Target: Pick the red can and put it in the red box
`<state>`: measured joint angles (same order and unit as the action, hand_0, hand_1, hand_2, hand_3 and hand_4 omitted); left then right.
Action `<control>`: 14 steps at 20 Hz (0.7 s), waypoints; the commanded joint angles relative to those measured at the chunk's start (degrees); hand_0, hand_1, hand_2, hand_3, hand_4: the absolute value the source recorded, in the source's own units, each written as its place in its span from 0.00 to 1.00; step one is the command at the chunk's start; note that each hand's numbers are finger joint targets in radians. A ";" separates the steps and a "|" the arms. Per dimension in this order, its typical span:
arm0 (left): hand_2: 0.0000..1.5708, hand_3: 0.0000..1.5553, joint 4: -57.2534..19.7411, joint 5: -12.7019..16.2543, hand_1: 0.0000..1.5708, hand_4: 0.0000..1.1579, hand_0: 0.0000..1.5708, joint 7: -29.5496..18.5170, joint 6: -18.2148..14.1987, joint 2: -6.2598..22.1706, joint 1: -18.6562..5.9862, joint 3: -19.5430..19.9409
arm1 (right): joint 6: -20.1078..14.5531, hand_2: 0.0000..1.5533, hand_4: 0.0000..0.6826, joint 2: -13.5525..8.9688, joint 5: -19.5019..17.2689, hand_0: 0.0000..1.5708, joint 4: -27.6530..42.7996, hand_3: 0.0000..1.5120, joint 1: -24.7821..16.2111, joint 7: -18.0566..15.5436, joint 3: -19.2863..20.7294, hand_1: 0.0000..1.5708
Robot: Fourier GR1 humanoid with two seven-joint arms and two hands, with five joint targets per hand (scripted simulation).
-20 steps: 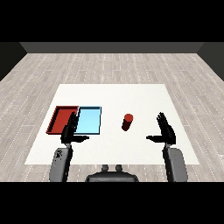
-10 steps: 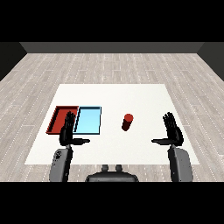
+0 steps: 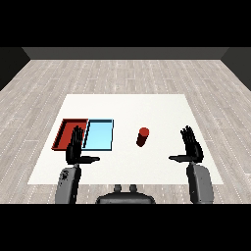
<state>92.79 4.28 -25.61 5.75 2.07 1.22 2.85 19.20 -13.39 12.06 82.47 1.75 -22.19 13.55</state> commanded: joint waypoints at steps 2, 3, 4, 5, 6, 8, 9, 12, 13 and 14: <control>0.00 0.00 -0.75 2.13 0.00 0.00 0.00 -0.79 2.15 2.34 -0.52 2.75 | 0.92 0.00 0.00 0.02 1.60 0.00 -2.78 0.00 3.70 3.08 0.22 0.00; 0.00 0.00 -0.54 2.07 0.00 0.00 0.00 2.38 0.25 1.27 -3.61 2.13 | 1.33 0.00 0.00 1.12 1.13 0.00 -2.19 0.00 0.56 0.12 0.29 0.00; 0.00 0.00 -1.49 2.70 0.00 0.00 0.00 0.79 1.71 1.73 -2.12 2.55 | -0.67 0.00 0.00 1.18 -0.77 0.00 -4.34 0.00 4.15 1.08 -0.45 0.00; 0.00 0.00 2.03 2.63 0.00 0.00 0.00 1.48 1.16 1.04 0.48 1.80 | -1.86 0.00 0.00 1.82 -1.54 0.00 -3.08 0.00 4.69 3.11 -1.71 0.00; 0.00 0.00 -4.13 0.72 0.00 0.00 0.00 -0.79 -1.02 0.29 -4.37 2.17 | -3.43 0.00 0.00 2.69 -2.61 0.00 -0.15 0.00 3.69 3.54 -2.50 0.00; 0.00 0.00 -2.86 2.04 0.00 0.00 0.00 -1.64 1.25 1.10 -1.43 2.35 | -2.97 0.00 0.00 1.76 -3.14 0.00 -5.17 0.00 7.17 2.30 -1.85 0.00; 0.00 0.00 6.47 3.25 0.00 0.00 0.00 4.87 -0.04 0.25 0.85 0.91 | -0.87 0.00 0.00 -0.68 -0.36 0.00 -4.08 0.00 8.04 5.39 -0.14 0.00; 0.00 0.00 -0.41 1.42 0.00 0.00 0.00 -0.72 -0.40 -0.58 -1.01 0.62 | -2.91 0.00 0.00 1.84 -2.44 0.00 -7.95 0.00 9.49 2.81 -1.74 0.00; 0.00 0.00 -5.33 2.89 0.00 0.00 0.00 -4.56 2.85 1.24 -0.38 2.81 | -1.42 0.00 0.00 0.96 -2.34 0.00 -10.20 0.00 9.08 2.76 -1.42 0.00; 0.00 0.00 -1.54 0.46 0.00 0.00 0.00 -3.35 0.53 -1.15 0.58 -0.55 | -6.20 0.00 0.00 3.16 -2.67 0.00 -6.46 0.00 12.82 7.63 -2.70 0.00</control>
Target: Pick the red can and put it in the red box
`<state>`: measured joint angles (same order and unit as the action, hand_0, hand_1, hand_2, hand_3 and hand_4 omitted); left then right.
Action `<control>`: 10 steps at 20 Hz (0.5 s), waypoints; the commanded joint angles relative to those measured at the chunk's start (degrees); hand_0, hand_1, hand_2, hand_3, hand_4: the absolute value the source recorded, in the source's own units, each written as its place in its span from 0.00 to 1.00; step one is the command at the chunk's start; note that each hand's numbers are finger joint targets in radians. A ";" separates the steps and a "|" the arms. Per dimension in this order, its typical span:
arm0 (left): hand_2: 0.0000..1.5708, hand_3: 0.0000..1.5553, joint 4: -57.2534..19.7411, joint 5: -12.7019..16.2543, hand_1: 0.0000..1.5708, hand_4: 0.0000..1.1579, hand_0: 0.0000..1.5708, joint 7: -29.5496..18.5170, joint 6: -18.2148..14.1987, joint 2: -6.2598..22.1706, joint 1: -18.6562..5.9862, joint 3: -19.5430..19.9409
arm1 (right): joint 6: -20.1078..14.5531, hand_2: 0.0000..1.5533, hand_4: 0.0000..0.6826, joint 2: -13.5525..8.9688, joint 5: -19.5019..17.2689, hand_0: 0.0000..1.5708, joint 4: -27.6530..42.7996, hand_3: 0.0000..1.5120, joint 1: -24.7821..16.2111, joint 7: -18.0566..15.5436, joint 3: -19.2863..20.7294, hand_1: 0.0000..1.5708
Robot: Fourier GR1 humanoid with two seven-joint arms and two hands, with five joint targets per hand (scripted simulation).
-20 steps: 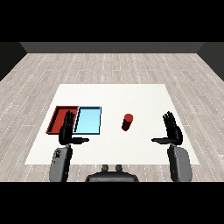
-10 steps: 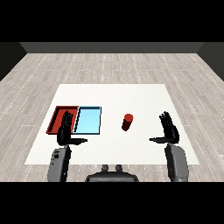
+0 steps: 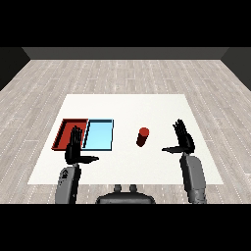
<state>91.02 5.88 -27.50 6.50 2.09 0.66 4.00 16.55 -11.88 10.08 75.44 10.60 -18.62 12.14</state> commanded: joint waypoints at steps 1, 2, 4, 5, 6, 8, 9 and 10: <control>0.00 0.00 0.61 -0.02 0.00 0.00 0.00 0.60 -0.47 0.28 -0.26 0.27 | 1.29 0.00 0.00 -0.62 1.46 0.00 -4.90 0.00 3.75 1.67 0.45 0.00; 0.00 0.00 2.90 -0.58 0.00 0.00 0.00 3.39 -2.35 -1.02 -1.07 -1.09 | -0.99 0.00 0.00 1.97 2.04 0.00 0.13 0.00 2.27 3.86 -0.80 0.00; 0.00 0.00 -1.31 1.74 0.00 0.00 0.00 1.23 0.12 1.26 -2.90 2.14 | -1.14 0.00 0.00 3.62 1.37 0.00 -3.54 0.00 3.36 2.02 -1.88 0.00; 0.00 0.00 2.47 2.56 0.00 0.00 0.00 2.18 1.50 1.97 -0.05 1.80 | -1.90 0.00 0.00 4.97 0.58 0.00 -5.77 0.00 3.30 0.65 -2.41 0.00; 0.00 0.00 -1.01 -0.96 0.00 0.00 0.00 1.53 -2.05 -0.62 -2.65 -0.43 | 3.50 0.00 0.00 0.08 4.86 0.00 -7.52 0.00 3.79 1.07 1.50 0.00; 0.00 0.00 2.90 0.13 0.00 0.00 0.00 3.89 -1.73 0.67 -1.36 0.52 | -0.84 0.00 0.00 5.19 2.29 0.00 -4.69 0.00 2.47 1.98 -2.67 0.00; 0.00 0.00 2.22 0.09 0.00 0.00 0.00 1.02 -0.98 0.74 0.48 0.87 | -0.44 0.00 0.00 4.82 2.45 0.00 -8.50 0.00 3.54 -0.70 -1.59 0.00; 0.00 0.00 7.22 0.47 0.00 0.00 0.00 4.80 -0.65 0.18 3.39 -1.13 | -3.07 0.00 0.00 7.57 0.54 0.00 -13.12 0.00 7.33 -1.78 -2.72 0.00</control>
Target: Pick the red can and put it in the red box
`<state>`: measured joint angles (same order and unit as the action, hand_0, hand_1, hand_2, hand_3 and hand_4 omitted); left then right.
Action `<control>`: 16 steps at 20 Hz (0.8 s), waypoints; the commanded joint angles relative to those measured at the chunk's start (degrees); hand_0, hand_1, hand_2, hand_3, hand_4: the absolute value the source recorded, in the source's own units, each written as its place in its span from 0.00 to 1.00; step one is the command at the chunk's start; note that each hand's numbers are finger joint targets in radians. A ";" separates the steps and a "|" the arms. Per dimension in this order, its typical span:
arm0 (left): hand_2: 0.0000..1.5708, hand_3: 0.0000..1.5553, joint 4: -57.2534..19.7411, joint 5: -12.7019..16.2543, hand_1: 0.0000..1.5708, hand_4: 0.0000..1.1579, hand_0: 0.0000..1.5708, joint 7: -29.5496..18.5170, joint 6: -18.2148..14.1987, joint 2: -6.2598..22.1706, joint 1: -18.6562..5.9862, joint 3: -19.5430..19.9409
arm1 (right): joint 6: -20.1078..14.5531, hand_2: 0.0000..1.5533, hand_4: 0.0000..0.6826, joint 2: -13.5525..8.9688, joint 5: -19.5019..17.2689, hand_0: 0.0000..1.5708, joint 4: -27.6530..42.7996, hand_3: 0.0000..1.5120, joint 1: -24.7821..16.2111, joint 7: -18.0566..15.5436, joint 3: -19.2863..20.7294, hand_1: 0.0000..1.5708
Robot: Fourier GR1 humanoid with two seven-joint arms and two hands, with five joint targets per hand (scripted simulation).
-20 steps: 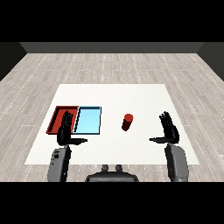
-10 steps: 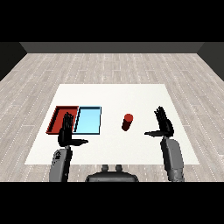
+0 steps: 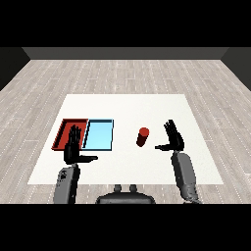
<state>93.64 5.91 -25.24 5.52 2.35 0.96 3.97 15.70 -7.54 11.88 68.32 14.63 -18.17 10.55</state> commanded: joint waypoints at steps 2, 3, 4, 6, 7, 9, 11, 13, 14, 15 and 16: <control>0.00 0.00 -4.19 1.90 0.00 0.00 0.00 -0.78 0.83 0.98 -2.88 2.37 | 2.04 0.00 0.00 0.98 1.25 0.00 -1.27 0.00 -2.12 -1.70 -1.01 0.00; 0.00 0.00 -0.07 -1.60 0.00 0.00 0.00 -1.15 -2.05 -2.22 1.08 -2.23 | -1.49 0.00 0.00 1.23 1.93 0.00 1.50 0.00 0.25 2.82 -0.72 0.00; 0.00 0.00 -0.58 -0.17 0.00 0.00 0.00 0.49 -1.16 -0.25 -0.93 0.19 | -1.26 0.00 0.00 2.66 -1.47 0.00 -8.35 0.00 3.03 -5.70 -1.48 0.00; 0.00 0.00 -5.17 1.46 0.00 0.00 0.00 -4.43 2.41 1.05 0.06 1.71 | -3.67 0.00 0.00 4.54 -2.81 0.00 -6.98 0.00 2.54 -4.28 -3.29 0.00; 0.00 0.00 -0.61 -1.46 0.00 0.00 0.00 -2.22 -0.89 -0.77 1.43 -0.94 | 0.69 0.00 0.00 0.21 2.39 0.00 -7.69 0.00 3.64 -0.38 0.54 0.00; 0.00 0.00 1.46 2.58 0.00 0.00 0.00 1.06 1.41 1.45 0.53 1.70 | -2.08 0.00 0.00 3.71 -1.21 0.00 -12.01 0.00 5.00 -5.55 -1.96 0.00; 0.00 0.00 -4.11 2.28 0.00 0.00 0.00 -1.04 0.95 1.41 -3.83 2.62 | -4.96 0.00 0.00 5.89 -0.78 0.00 -7.49 0.00 3.81 -1.97 -3.26 0.00; 0.00 0.00 -4.07 2.87 0.00 0.00 0.00 -1.09 2.47 2.70 -2.93 3.25 | -2.14 0.00 0.00 5.36 0.16 0.00 -10.33 0.00 3.22 -4.64 -2.93 0.00; 0.00 0.00 2.93 0.04 0.00 0.00 0.00 2.67 -1.03 -0.30 0.37 -1.05 | -1.21 0.00 0.00 4.69 1.08 0.00 -7.36 0.00 1.15 -4.07 -3.13 0.00; 0.00 0.00 1.83 0.32 0.00 0.00 0.00 2.03 -0.57 -0.46 -0.33 -1.16 | -3.36 0.00 0.00 4.93 1.13 0.00 -8.97 0.00 5.71 -0.85 -2.96 0.00; 0.00 0.00 -3.53 0.77 0.00 0.00 0.00 -5.29 2.16 0.62 1.10 0.81 | -3.02 0.00 0.00 5.79 -1.32 0.00 -10.55 0.00 1.93 -7.07 -4.13 0.00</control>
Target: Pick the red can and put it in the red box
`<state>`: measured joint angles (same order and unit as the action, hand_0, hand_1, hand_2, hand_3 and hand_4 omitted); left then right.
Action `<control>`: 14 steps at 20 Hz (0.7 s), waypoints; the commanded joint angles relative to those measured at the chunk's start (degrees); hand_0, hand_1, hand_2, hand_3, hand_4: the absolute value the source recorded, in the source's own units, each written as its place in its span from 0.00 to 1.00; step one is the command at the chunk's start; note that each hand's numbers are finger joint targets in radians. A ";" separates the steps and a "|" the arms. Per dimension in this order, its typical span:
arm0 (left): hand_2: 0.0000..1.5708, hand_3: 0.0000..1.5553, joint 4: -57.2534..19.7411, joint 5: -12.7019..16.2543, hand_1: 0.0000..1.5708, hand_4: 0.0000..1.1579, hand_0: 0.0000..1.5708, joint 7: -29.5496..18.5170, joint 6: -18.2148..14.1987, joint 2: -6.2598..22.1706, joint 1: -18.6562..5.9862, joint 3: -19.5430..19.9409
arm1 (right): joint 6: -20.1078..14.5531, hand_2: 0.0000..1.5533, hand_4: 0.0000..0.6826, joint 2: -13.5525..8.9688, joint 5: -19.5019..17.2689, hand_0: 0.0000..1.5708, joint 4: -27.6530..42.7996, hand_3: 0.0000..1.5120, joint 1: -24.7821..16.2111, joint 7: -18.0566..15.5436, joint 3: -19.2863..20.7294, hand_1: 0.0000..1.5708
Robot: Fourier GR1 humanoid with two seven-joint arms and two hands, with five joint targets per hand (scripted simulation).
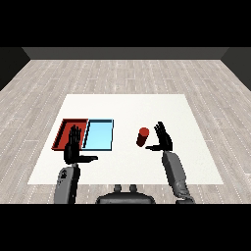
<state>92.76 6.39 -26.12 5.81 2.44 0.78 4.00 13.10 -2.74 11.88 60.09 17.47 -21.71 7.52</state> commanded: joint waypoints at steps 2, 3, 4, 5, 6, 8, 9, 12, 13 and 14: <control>0.00 0.00 -5.64 0.99 0.00 0.00 0.00 -2.40 1.65 1.17 -2.52 1.79 | -1.23 0.00 0.00 0.16 1.27 0.00 -6.76 0.00 6.49 0.40 1.51 0.00; 0.00 0.00 -1.68 -1.24 0.00 0.00 0.00 -1.20 -1.89 -1.40 -1.50 -0.88 | -0.41 0.00 0.00 1.09 0.41 0.00 -2.62 0.00 0.42 -2.16 -0.87 0.00; 0.00 0.00 2.48 -0.56 0.00 0.00 0.00 0.56 -1.24 -0.94 2.04 -0.96 | -0.93 0.00 0.00 1.37 0.25 0.00 -11.01 0.00 6.59 -3.86 0.75 0.00; 0.00 0.00 -0.73 0.80 0.00 0.00 0.00 1.30 -0.89 -0.34 -1.74 0.32 | 0.78 0.00 0.00 -0.11 1.56 0.00 -7.85 0.00 4.37 -2.86 0.70 0.00; 0.00 0.00 2.21 0.83 0.00 0.00 0.00 5.78 -1.63 0.48 -3.83 0.25 | 0.62 0.00 0.00 0.03 1.30 0.00 -9.94 0.00 6.28 -2.24 0.84 0.00; 0.00 0.00 1.23 -0.32 0.00 0.00 0.00 -1.25 -0.51 -1.33 2.64 -1.34 | -0.71 0.00 0.00 1.46 1.23 0.00 -9.68 0.00 5.65 -3.57 0.17 0.00; 0.00 0.00 1.75 0.08 0.00 0.00 0.00 1.43 -0.91 -0.80 -0.36 -1.06 | -4.28 0.00 0.00 2.65 2.42 0.00 -11.26 0.00 7.56 -3.98 -2.25 0.00; 0.00 0.00 0.71 2.05 0.00 0.00 0.00 0.15 1.50 0.77 -0.51 0.63 | -1.67 0.00 0.00 2.33 1.30 0.00 -6.88 0.00 3.39 -2.20 -2.07 0.00; 0.00 0.00 -0.20 3.01 0.00 0.00 0.00 -0.21 2.17 0.44 0.05 0.72 | -3.16 0.00 0.00 2.63 1.67 0.00 -2.12 0.00 2.94 1.50 -2.78 0.00; 0.00 0.00 -1.61 2.25 0.00 0.00 0.00 -0.07 2.01 0.75 -1.21 0.68 | -1.17 0.00 0.00 0.66 2.63 0.00 -10.32 0.00 8.13 -0.27 -0.14 0.00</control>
<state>92.95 7.62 -25.78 6.42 2.39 0.42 3.87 11.32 -1.10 13.56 52.80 22.59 -22.89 6.40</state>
